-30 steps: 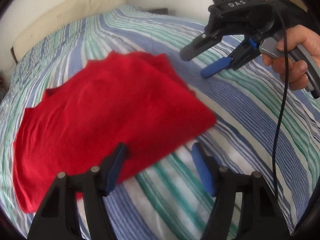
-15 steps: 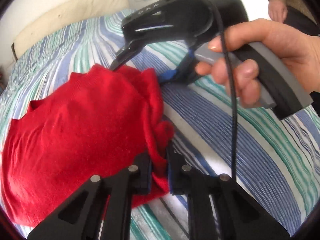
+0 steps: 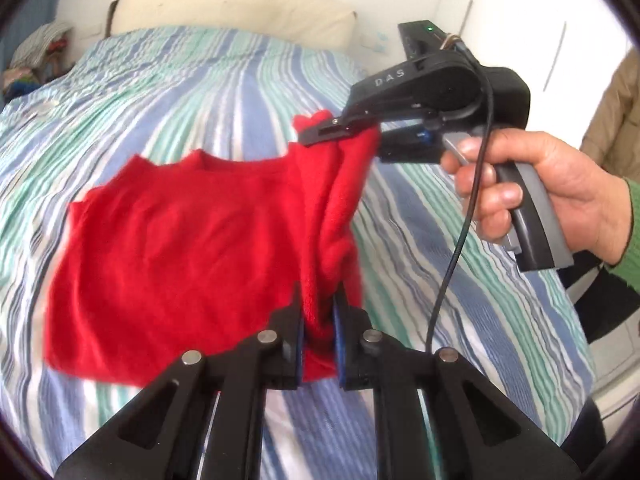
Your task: Fold small clothes
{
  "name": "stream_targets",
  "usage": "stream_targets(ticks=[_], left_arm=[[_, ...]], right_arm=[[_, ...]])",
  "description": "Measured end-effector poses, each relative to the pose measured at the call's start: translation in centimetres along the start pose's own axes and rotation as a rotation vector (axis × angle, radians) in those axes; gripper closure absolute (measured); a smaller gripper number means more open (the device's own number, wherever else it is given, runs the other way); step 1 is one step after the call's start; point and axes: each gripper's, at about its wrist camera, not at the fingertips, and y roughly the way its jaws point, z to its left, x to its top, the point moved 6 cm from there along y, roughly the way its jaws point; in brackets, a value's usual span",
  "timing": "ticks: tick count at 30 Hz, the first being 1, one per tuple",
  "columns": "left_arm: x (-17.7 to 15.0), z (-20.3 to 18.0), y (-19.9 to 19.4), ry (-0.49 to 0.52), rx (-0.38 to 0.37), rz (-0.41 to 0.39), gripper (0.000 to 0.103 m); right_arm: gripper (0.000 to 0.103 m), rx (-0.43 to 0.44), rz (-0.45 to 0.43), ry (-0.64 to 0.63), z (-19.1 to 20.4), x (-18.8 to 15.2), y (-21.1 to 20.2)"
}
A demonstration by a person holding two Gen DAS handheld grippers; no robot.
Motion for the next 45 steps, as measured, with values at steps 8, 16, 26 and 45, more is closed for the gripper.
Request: stream_targets(ticks=[8,16,26,45], left_arm=[[-1.7,10.7,-1.5,-0.239,0.115,0.013,0.093],[-4.2,15.9,-1.5,-0.376,0.171,0.086,0.066],[-3.5,16.0,-5.8,-0.36,0.145,0.033,0.032],[2.8,16.0,-2.5,-0.163,0.187,0.112,0.05]], right_arm=[[0.093,0.013,0.085,-0.124,10.2,0.8,9.6],[0.074,0.003,0.127,-0.133,13.9,-0.3,17.1],[0.049,-0.03,-0.022,-0.287,13.5,-2.7,8.4],[0.065,-0.192,-0.015,-0.53,10.9,-12.3,4.1]])
